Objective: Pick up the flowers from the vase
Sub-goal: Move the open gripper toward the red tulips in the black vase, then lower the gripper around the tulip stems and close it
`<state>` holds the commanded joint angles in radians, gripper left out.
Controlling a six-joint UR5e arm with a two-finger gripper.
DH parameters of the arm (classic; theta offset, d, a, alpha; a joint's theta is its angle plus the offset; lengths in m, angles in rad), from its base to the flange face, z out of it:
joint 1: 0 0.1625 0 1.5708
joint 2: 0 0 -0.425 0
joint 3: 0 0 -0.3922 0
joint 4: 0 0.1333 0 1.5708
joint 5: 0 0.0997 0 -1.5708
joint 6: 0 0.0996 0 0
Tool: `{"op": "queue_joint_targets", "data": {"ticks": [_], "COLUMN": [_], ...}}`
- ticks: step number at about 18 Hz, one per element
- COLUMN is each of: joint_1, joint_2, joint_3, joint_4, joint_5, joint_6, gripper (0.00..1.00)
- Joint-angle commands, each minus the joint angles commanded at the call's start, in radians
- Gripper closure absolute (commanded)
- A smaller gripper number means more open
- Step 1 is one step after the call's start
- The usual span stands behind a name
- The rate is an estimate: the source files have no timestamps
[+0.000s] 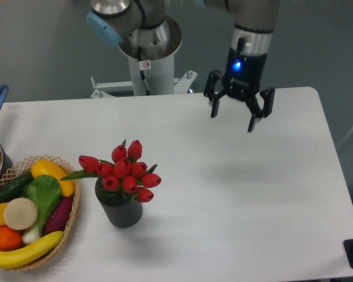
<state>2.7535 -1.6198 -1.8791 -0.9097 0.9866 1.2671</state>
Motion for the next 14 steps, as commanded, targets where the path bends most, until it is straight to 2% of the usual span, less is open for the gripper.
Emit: {"op": "queue_joint_targets", "data": {"ticks": [6, 8, 14], "joint_1": [-0.067, -0.074, -0.092], "joint_2": [-0.022, -0.022, -0.057], "joint_3": [-0.057, -0.075, -0.123], "joint_4": [0.009, 0.038, 0.071], "joint_5": [-0.042, -0.065, -0.301], "joint_6": [0.009, 0.009, 0.009], "gripper": [0.0, 0.0, 0.0]}}
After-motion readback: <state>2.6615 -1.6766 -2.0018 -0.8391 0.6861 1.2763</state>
